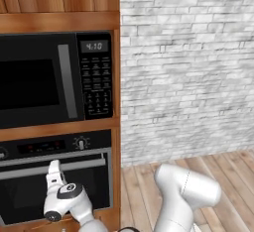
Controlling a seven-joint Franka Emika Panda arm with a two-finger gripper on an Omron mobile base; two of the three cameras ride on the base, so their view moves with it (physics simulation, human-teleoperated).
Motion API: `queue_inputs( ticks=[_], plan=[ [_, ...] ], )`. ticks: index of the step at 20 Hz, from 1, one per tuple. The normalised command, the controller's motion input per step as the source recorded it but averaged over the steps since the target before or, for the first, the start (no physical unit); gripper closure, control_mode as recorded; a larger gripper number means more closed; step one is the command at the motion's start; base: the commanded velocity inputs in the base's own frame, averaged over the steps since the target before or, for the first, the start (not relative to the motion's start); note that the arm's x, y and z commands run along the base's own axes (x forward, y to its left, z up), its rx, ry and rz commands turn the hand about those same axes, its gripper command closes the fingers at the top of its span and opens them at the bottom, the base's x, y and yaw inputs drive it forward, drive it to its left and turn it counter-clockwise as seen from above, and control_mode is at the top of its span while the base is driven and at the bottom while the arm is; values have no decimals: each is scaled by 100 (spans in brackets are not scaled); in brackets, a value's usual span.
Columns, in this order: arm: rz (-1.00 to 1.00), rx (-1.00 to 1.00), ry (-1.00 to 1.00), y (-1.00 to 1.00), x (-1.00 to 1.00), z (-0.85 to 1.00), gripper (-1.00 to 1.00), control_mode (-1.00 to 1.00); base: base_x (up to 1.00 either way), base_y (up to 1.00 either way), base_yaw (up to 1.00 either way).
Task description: Take the fish from the oven and place it on the plate on the counter.
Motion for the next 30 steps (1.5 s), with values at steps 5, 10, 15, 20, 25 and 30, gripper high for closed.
queue_inputs(
  ticks=[5, 10, 15, 20, 25, 30],
  plan=[
    [0, 0, 1, 0, 45, 0, 100, -100, 0, 0, 0],
    [0, 0, 3, 0, 6, 0, 100, -100, 0, 0, 0],
    [0, 0, 25, 17, -21, -10, 100, -100, 0, 0, 0],
    [1, 0, 16, 34, -99, -17, 100, -100, 0, 0, 0],
    [4, 0, 30, 18, -100, -52, 100, -100, 0, 0, 0],
    [6, -1, 45, 16, -100, -85, 100, -100, 0, 0, 0]
  ],
)
